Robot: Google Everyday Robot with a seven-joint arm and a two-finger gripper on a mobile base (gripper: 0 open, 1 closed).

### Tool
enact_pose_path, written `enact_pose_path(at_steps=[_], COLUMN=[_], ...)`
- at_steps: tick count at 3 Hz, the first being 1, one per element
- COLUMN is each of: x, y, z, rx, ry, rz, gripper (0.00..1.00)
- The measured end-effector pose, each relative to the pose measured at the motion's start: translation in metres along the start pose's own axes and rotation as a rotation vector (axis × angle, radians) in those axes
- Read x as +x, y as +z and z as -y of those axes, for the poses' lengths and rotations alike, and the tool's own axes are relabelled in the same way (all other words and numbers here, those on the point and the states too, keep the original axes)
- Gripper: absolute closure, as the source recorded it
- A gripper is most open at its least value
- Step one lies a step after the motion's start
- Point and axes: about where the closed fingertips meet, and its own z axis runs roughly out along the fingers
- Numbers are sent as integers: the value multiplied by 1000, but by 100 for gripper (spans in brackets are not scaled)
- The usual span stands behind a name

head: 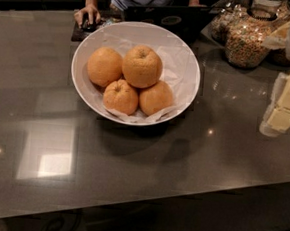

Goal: Pick orange from white bowl

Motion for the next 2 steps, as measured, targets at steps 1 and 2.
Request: enact_pose_path(at_steps=[1, 2], x=[-25, -50], y=[-3, 0], z=[13, 24], rx=[-24, -30], ry=[-68, -147], rz=[7, 20], gripper=[0, 0])
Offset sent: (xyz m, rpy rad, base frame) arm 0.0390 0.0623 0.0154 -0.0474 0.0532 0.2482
